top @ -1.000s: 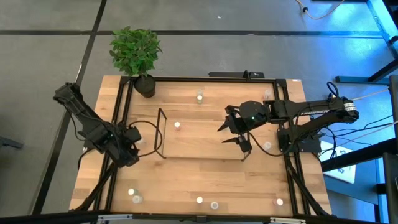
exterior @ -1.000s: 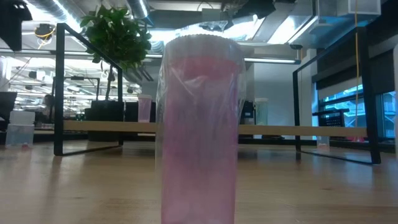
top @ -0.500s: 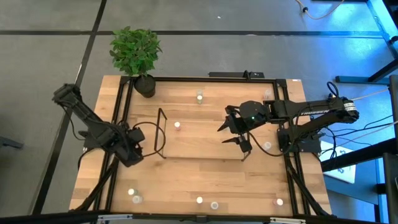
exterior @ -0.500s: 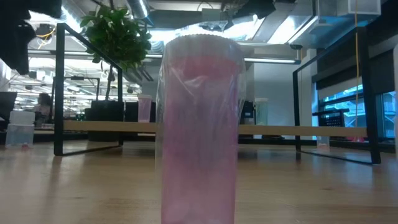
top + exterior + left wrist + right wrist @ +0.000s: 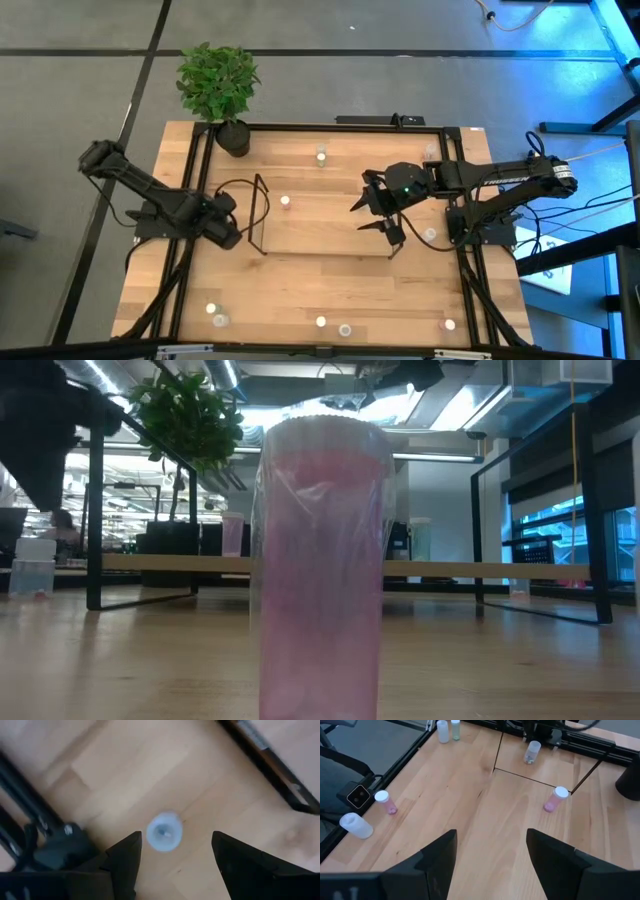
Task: Pick and place medicine bottles onto shelf by color
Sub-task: Put the left transparent pill bottle on the shelf
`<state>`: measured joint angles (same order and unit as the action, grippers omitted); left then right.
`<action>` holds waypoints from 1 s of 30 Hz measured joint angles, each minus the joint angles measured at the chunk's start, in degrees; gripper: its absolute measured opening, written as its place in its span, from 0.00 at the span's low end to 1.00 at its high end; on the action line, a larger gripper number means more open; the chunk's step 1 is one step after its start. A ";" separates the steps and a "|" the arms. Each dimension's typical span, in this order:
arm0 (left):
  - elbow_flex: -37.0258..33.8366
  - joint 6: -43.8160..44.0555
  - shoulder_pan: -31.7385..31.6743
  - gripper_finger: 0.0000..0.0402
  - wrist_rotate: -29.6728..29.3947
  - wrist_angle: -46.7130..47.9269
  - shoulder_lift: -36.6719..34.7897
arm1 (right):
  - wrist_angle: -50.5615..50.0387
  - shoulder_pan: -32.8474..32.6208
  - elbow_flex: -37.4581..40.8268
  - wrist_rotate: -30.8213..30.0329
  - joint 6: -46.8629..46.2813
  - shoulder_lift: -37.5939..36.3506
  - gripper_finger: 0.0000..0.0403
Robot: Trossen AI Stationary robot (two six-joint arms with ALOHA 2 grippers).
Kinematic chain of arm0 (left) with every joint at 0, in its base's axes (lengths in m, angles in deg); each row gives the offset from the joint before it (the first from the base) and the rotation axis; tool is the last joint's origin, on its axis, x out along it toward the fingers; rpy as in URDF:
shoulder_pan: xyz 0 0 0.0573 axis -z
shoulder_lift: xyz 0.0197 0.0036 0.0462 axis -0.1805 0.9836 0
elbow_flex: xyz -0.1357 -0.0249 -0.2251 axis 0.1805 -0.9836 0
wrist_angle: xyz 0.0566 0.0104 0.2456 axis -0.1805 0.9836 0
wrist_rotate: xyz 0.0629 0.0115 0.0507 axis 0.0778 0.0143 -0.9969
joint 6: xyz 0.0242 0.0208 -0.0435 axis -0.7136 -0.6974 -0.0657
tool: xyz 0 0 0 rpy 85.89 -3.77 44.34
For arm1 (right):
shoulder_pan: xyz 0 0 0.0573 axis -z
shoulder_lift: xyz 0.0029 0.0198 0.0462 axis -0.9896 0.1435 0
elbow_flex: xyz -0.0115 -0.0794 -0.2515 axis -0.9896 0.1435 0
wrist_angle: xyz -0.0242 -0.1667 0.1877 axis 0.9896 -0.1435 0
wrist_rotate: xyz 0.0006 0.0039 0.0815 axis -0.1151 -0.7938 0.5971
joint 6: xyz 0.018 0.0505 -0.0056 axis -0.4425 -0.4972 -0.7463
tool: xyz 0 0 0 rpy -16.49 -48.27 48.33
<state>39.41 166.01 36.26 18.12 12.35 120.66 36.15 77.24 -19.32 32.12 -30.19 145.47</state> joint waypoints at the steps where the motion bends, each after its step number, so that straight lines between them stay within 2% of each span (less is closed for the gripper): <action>1: -0.40 0.81 -0.76 0.59 1.64 0.02 0.00 | 0.02 0.00 0.00 0.00 0.00 0.00 0.60; 4: -1.58 2.43 -2.51 0.59 4.13 -0.08 0.01 | 0.02 0.00 0.00 0.00 0.00 0.00 0.60; 21: -4.48 1.86 -7.70 0.59 3.46 -4.57 0.34 | 0.10 0.00 0.00 0.00 0.00 0.00 0.60; 30: -4.48 6.60 -9.36 0.59 6.66 -4.60 0.36 | 0.13 0.00 0.00 0.00 0.00 0.00 0.60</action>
<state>34.92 172.61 26.89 24.78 7.75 121.03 36.28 77.24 -19.32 32.12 -30.19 145.47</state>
